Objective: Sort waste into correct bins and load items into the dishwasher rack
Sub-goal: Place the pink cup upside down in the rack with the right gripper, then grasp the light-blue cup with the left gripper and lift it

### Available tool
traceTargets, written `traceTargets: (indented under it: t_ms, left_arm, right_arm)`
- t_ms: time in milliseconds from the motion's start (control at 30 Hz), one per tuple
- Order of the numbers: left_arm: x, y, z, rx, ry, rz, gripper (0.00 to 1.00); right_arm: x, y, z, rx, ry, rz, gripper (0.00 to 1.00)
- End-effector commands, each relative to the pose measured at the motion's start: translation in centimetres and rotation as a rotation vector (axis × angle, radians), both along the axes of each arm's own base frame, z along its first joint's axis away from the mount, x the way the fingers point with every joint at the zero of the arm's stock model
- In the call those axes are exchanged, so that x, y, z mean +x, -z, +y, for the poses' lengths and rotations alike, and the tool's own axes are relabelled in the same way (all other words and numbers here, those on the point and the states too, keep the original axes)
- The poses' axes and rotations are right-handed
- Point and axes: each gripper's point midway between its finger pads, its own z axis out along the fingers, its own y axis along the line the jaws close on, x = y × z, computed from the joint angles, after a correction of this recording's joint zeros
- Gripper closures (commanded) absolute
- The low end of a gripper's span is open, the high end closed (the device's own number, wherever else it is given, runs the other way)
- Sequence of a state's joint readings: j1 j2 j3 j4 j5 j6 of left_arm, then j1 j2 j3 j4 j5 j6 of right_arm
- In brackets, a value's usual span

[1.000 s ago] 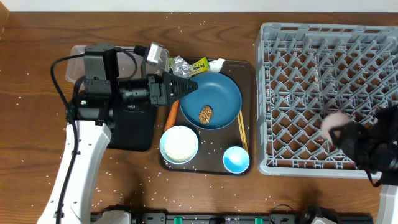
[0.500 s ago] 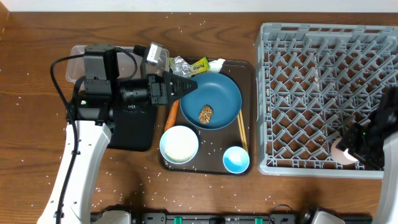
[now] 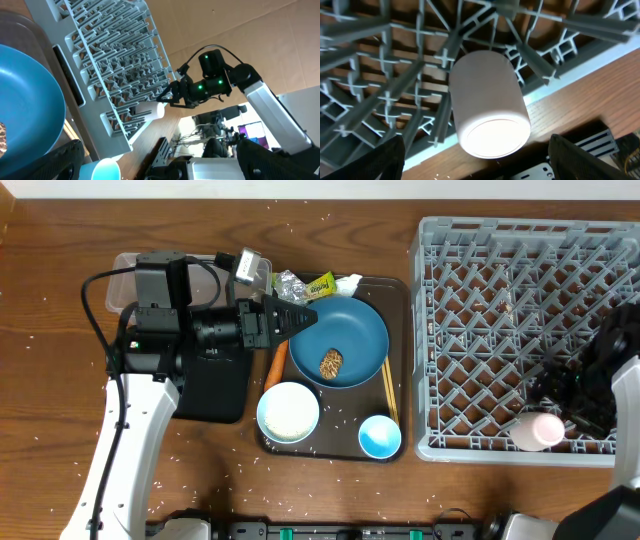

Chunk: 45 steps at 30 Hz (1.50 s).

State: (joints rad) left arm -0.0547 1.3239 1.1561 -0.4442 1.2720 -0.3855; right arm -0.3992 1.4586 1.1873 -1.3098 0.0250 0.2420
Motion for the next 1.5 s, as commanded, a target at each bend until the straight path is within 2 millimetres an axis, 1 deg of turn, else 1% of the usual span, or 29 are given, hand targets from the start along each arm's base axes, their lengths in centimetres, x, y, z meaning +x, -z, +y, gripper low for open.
traceTargets:
  t_ms: [0,100,200,267,333,367,400,433,500,533,633,700,767,833,967,1033,1133,1167,1267,1367,1433,1467]
  left_arm:
    - [-0.2,-0.5,0.0,-0.030,0.001,0.055,0.02]
    - [-0.3,-0.7,-0.1,-0.037,0.010,0.053,0.02]
    - [-0.6,-0.6,-0.6,-0.027,0.030,0.031,0.02]
    - [-0.7,0.4,-1.2,0.021,0.019,0.036,0.02]
    - [-1.0,2.9,-1.8,0.149,-0.029,0.078,0.02]
    - [-1.4,4.9,-2.0,0.251,-0.060,0.110,0.00]
    - [-1.8,6.3,-1.9,0.331,-0.085,0.139,0.02]
    - [-2.6,8.3,-1.8,0.446,-0.107,0.170,0.03]
    - [-4.1,10.6,-2.0,0.615,-0.108,0.178,0.04]
    - [-5.0,11.6,-2.1,0.704,-0.102,0.163,0.06]
    - [-6.7,13.3,-3.1,0.897,-0.073,0.068,0.09]
    - [-7.6,14.2,-3.9,0.987,-0.050,0.010,0.09]
    - [-8.5,15.2,-5.0,1.035,-0.009,-0.014,0.09]
    - [-9.3,16.3,-5.9,1.058,0.032,-0.004,0.09]
    - [-10.1,19.1,-7.0,1.119,0.104,0.035,0.18]
    - [-10.5,20.4,-8.0,1.111,0.146,0.064,0.21]
    - [-11.0,21.8,-9.3,1.085,0.214,0.096,0.30]
    - [-11.1,22.3,-9.4,1.091,0.219,0.105,0.33]
    - [-11.1,23.4,-9.3,1.115,0.232,0.123,0.39]
    - [-10.8,24.2,-9.6,1.119,0.236,0.124,0.56]
    - [-10.6,24.5,-9.9,1.115,0.234,0.121,0.71]
    - [-10.5,24.6,-10.1,1.111,0.233,0.118,0.76]
  right_arm:
    - [1.1,-3.6,-0.4,-0.052,-0.001,-0.143,0.14]
    - [2.0,-6.8,0.6,-0.041,-0.055,-0.298,0.11]
    - [3.2,-10.4,2.6,0.008,-0.107,-0.500,0.01]
    - [3.4,-12.2,3.7,0.033,-0.132,-0.593,0.01]
    - [3.1,-13.5,4.3,0.029,-0.145,-0.652,0.01]
    - [2.7,-13.9,4.4,0.020,-0.148,-0.670,0.01]
    - [2.5,-14.2,4.5,0.016,-0.150,-0.678,0.01]
    - [2.3,-14.4,4.6,0.013,-0.150,-0.683,0.01]
    - [1.9,-14.4,4.8,0.015,-0.150,-0.680,0.01]
    - [1.8,-14.3,4.8,0.018,-0.148,-0.673,0.01]
    - [1.7,-13.9,4.8,0.027,-0.145,-0.655,0.01]
    - [1.8,-13.7,4.8,0.032,-0.142,-0.647,0.01]
    - [2.0,-13.4,4.7,0.041,-0.134,-0.633,0.01]
    - [2.1,-13.0,4.7,0.047,-0.132,-0.617,0.01]
    - [2.1,-12.4,4.7,0.062,-0.127,-0.587,0.01]
    - [2.1,-12.2,4.7,0.066,-0.126,-0.578,0.01]
    - [2.2,-12.1,4.6,0.069,-0.125,-0.573,0.01]
    - [2.2,-12.1,4.6,0.070,-0.125,-0.571,0.01]
    - [2.2,-12.0,4.6,0.070,-0.124,-0.569,0.01]
    - [2.2,-12.0,4.6,0.070,-0.124,-0.569,0.01]
    - [2.2,-12.0,4.6,0.070,-0.124,-0.570,0.01]
    - [2.2,-12.0,4.6,0.070,-0.124,-0.569,0.01]
